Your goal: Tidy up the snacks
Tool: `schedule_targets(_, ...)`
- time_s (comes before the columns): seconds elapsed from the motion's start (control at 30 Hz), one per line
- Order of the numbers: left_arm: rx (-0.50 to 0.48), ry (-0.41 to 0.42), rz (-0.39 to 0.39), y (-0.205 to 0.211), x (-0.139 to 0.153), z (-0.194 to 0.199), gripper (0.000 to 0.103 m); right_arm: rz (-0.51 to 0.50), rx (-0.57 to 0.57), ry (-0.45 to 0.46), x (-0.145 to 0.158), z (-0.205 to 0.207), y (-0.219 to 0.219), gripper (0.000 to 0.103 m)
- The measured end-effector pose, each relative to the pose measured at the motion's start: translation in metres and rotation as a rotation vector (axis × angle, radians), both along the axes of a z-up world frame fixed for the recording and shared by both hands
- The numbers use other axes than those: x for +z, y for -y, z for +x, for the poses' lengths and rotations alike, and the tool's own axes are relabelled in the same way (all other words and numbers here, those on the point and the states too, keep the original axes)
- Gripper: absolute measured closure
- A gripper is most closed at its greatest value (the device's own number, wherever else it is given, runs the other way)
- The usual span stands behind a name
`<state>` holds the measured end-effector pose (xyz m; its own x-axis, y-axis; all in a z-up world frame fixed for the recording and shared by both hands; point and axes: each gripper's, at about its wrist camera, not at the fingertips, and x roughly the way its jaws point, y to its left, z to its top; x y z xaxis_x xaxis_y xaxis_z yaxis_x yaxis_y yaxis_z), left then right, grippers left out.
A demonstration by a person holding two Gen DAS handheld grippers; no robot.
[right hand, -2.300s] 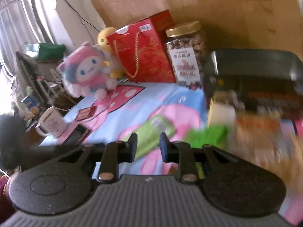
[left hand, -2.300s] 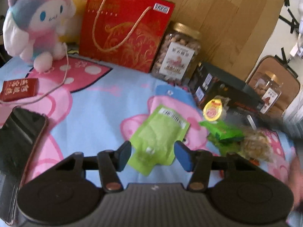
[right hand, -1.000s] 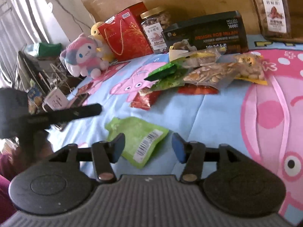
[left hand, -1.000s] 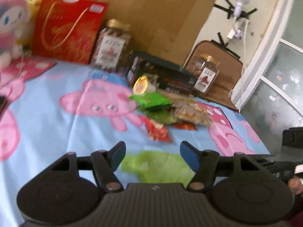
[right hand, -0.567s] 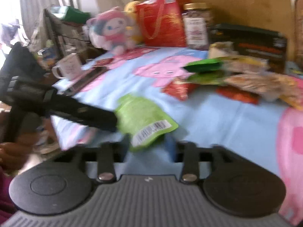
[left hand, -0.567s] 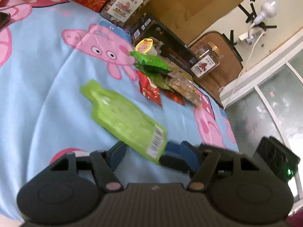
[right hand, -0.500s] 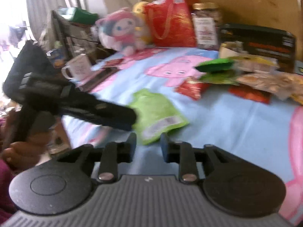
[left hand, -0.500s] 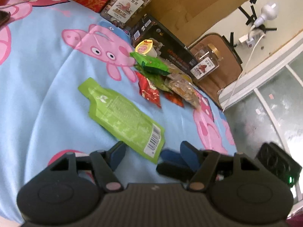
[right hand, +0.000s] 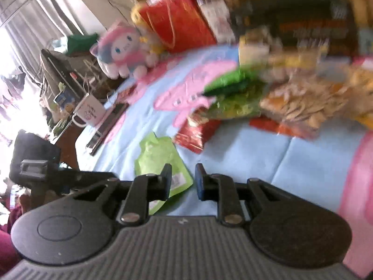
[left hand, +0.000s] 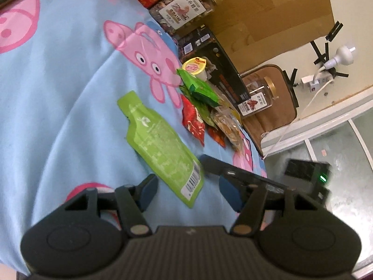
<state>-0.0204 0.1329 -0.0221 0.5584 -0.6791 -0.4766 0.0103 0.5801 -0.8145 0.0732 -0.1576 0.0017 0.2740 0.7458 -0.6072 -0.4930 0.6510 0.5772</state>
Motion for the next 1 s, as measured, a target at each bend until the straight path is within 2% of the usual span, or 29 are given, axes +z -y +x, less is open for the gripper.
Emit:
schedule_targets(0.1, 0.011, -0.004, 0.006, -0.002, -0.001, 0.003, 0.051, 0.099, 0.044, -0.128, -0.013, 0.012, -0.005, 0.082)
schedule_targets(0.17, 0.011, -0.001, -0.004, -0.005, -0.003, 0.004, 0.055, 0.136, 0.087, -0.177, -0.018, 0.007, -0.011, 0.083)
schedule_targets(0.2, 0.014, 0.000, -0.002, -0.005, -0.004, 0.005, 0.059, 0.164, 0.115, -0.206, -0.021, 0.002, -0.013, 0.084)
schedule_targets(0.23, 0.012, 0.002, 0.001, -0.006, -0.005, 0.006, 0.061, 0.190, 0.139, -0.240, -0.025, -0.005, -0.017, 0.090)
schedule_targets(0.27, 0.012, 0.005, 0.011, -0.006, -0.005, 0.007, 0.067, 0.205, 0.149, -0.254, -0.027, -0.012, -0.019, 0.094)
schedule_targets(0.3, 0.009, 0.007, 0.025, -0.005, -0.005, 0.007, 0.081, 0.212, 0.146, -0.245, -0.027, -0.019, -0.021, 0.095)
schedule_targets(0.37, -0.010, 0.015, 0.039, -0.004, -0.003, 0.008, 0.093, 0.235, 0.132, -0.222, -0.024, -0.029, -0.022, 0.095)
schedule_targets(0.43, -0.029, 0.062, 0.028, -0.004, 0.006, 0.006, 0.093, 0.255, 0.124, -0.187, -0.014, -0.036, -0.021, 0.095)
schedule_targets(0.6, -0.072, 0.201, 0.098, 0.009, 0.052, 0.024, 0.092, 0.269, 0.105, -0.048, 0.023, -0.038, -0.018, 0.096)
schedule_targets(0.77, -0.123, 0.316, 0.141, 0.042, 0.097, 0.099, 0.092, 0.257, -0.038, 0.154, 0.060, -0.011, -0.003, 0.096)
schedule_targets(0.87, -0.158, 0.363, 0.159, 0.073, 0.119, 0.158, 0.092, 0.190, -0.150, 0.294, 0.081, 0.013, 0.005, 0.096)
schedule_targets(0.93, -0.175, 0.369, 0.160, 0.092, 0.127, 0.196, 0.092, 0.163, -0.230, 0.356, 0.088, 0.032, 0.013, 0.095)
schedule_targets(1.0, -0.186, 0.329, 0.154, 0.111, 0.124, 0.234, 0.092, 0.133, -0.296, 0.377, 0.084, 0.048, 0.024, 0.095)
